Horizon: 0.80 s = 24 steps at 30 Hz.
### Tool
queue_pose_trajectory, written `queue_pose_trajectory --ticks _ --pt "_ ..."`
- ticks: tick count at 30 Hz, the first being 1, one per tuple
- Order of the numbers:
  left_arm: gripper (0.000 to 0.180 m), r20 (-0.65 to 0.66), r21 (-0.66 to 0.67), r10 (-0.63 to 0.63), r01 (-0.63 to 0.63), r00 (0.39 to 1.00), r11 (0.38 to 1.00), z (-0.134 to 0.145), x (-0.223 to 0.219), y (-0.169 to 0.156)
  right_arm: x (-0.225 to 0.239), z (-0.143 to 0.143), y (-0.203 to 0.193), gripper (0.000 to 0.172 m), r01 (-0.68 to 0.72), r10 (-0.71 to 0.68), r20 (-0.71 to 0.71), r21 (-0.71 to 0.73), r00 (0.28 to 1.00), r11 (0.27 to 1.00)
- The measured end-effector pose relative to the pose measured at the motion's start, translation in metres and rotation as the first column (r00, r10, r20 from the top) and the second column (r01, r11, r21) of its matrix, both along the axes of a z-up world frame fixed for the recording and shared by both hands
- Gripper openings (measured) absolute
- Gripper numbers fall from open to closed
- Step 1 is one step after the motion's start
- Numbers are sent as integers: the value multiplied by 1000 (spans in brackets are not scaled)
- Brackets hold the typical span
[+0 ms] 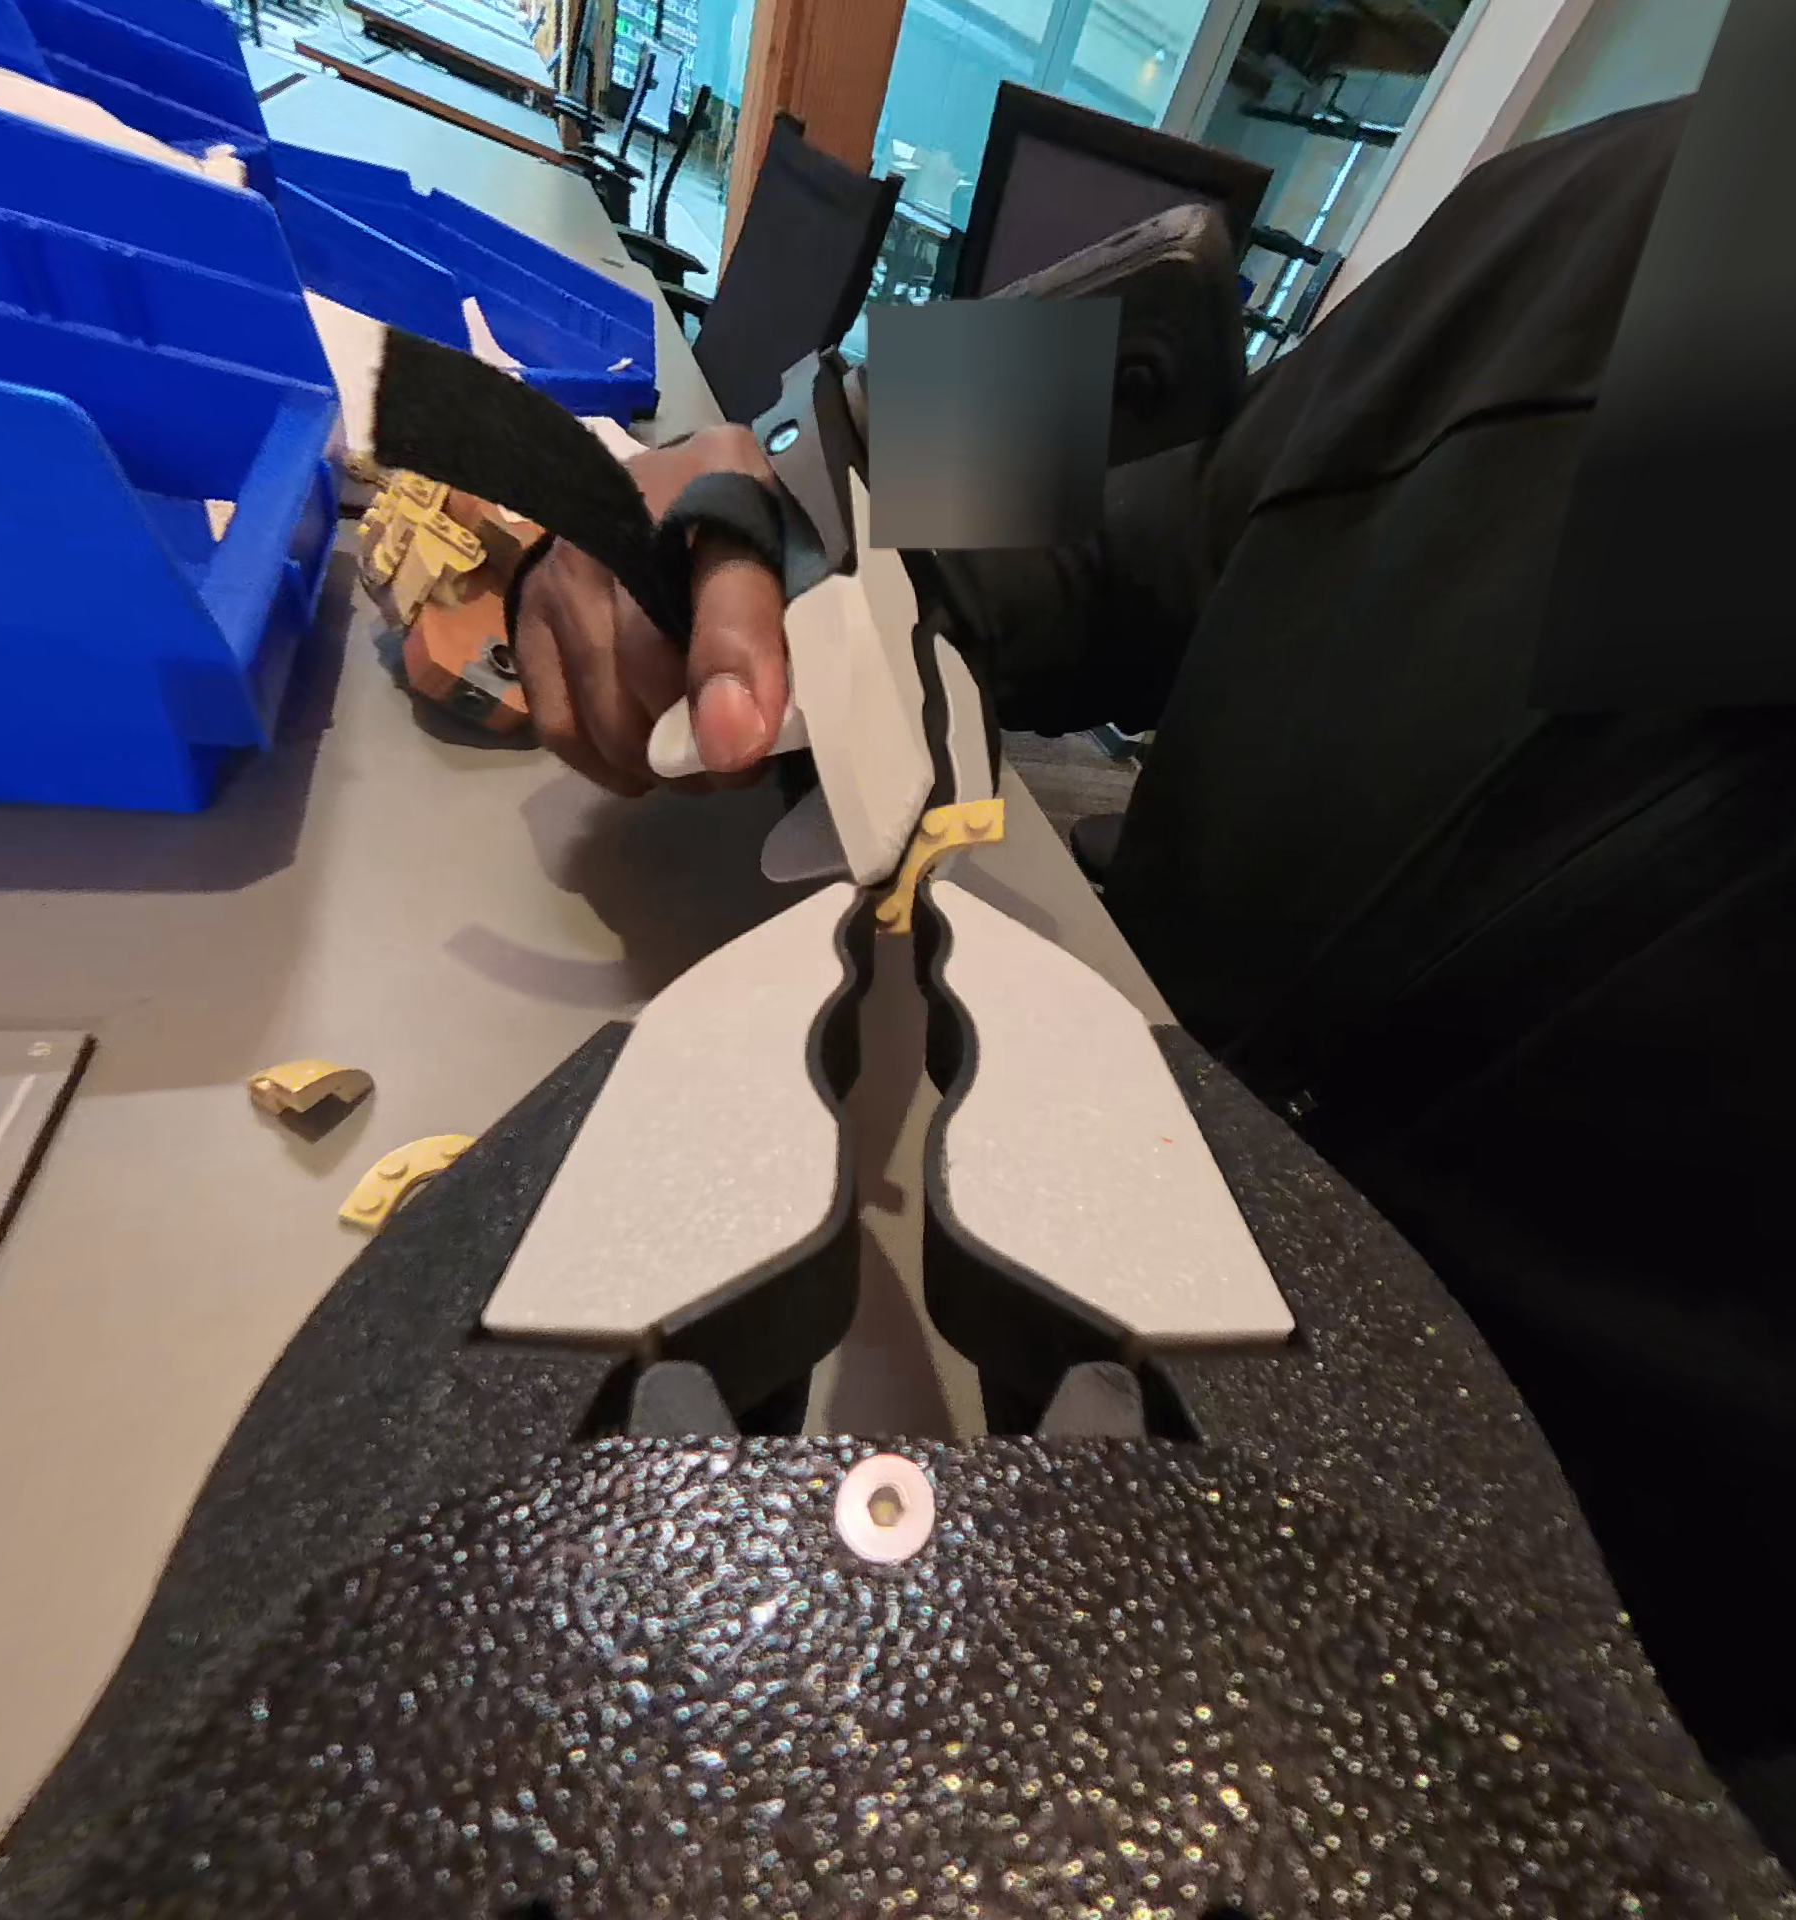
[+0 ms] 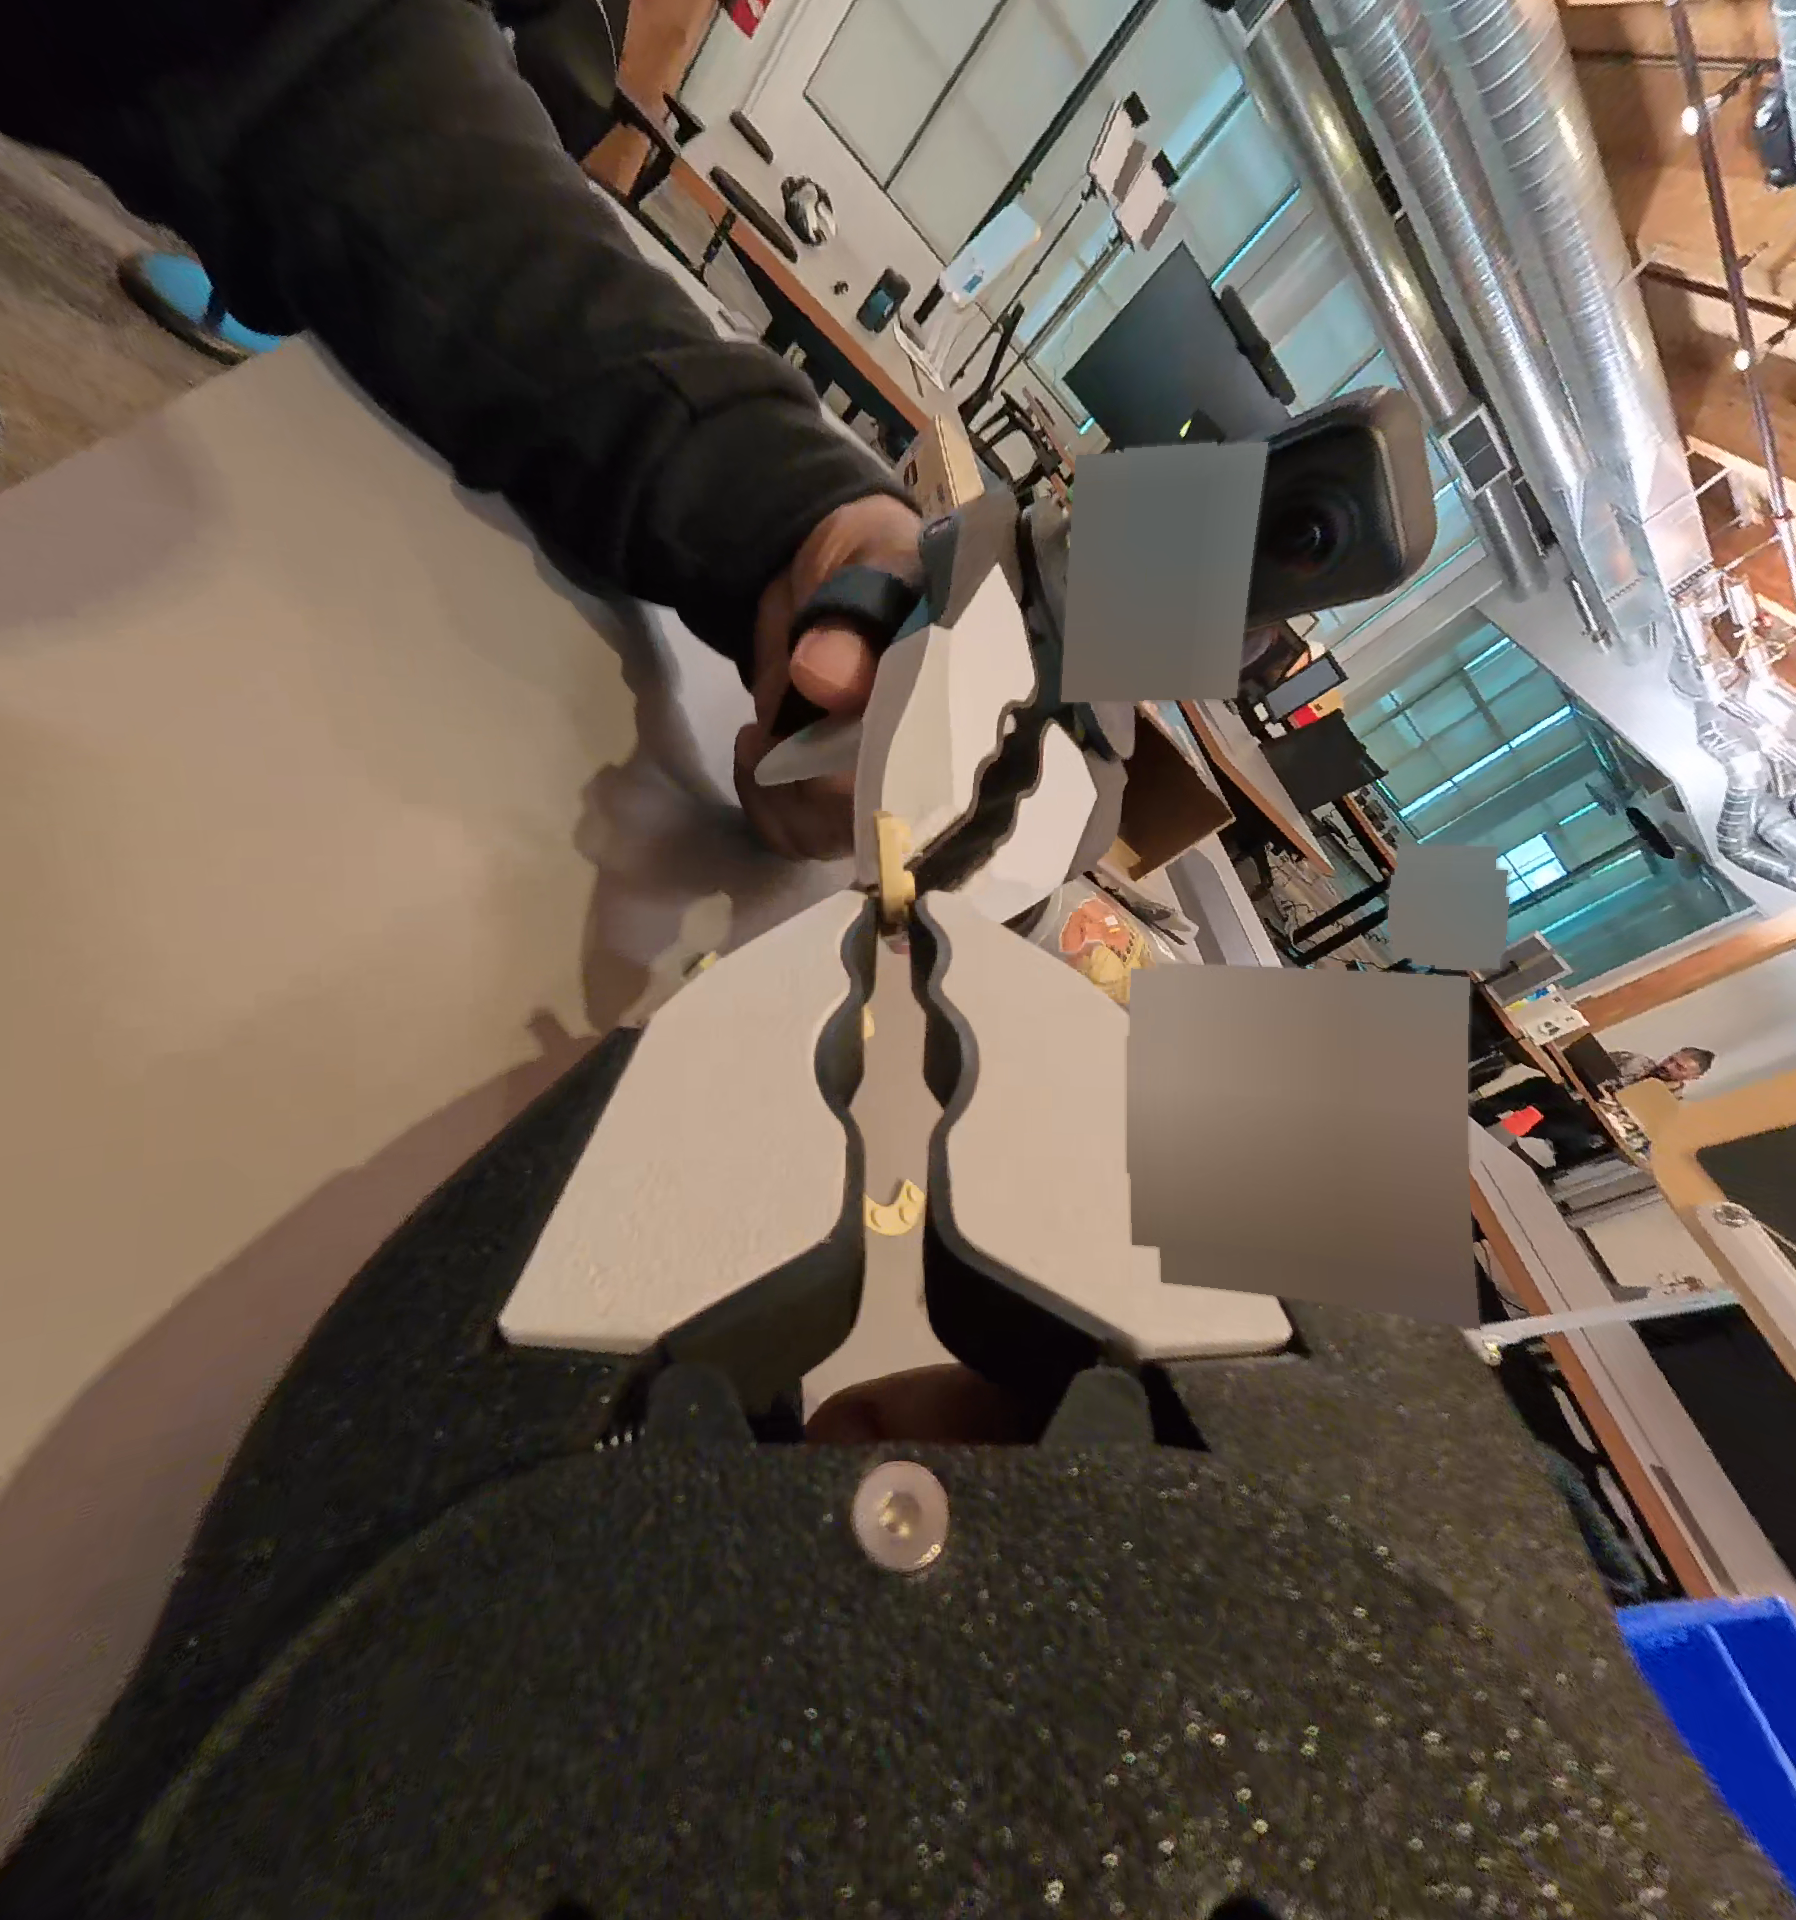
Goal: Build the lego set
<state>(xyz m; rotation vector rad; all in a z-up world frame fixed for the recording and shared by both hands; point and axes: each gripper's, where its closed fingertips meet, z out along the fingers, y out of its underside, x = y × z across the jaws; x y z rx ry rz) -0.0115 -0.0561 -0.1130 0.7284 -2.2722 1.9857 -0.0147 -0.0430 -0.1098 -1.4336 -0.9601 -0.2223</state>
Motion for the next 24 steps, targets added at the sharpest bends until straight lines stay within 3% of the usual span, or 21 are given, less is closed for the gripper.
queue_pose_trajectory --ticks 2,4,7,11,15,24 --pt "9 -13 53 46 -45 999 998 -3 4 6 6 1 1 5 42 -42 40 0 998 999" --pt "14 -37 207 124 -113 992 972 -15 6 16 14 0 2 5 87 -85 91 -17 992 996" --pt "23 -8 511 216 -181 976 840 -42 0 26 30 -4 5 4 184 -176 187 -27 966 982" --pt "23 -25 684 275 -184 961 706 -70 -11 18 44 -13 8 4 251 -232 225 -60 946 966" --pt "23 -7 772 372 -232 928 592 -86 -12 27 50 -16 6 5 277 -255 236 -64 938 959" --pt "9 20 782 391 -258 920 567 -91 -11 20 44 -24 -1 4 246 -219 230 -98 948 964"
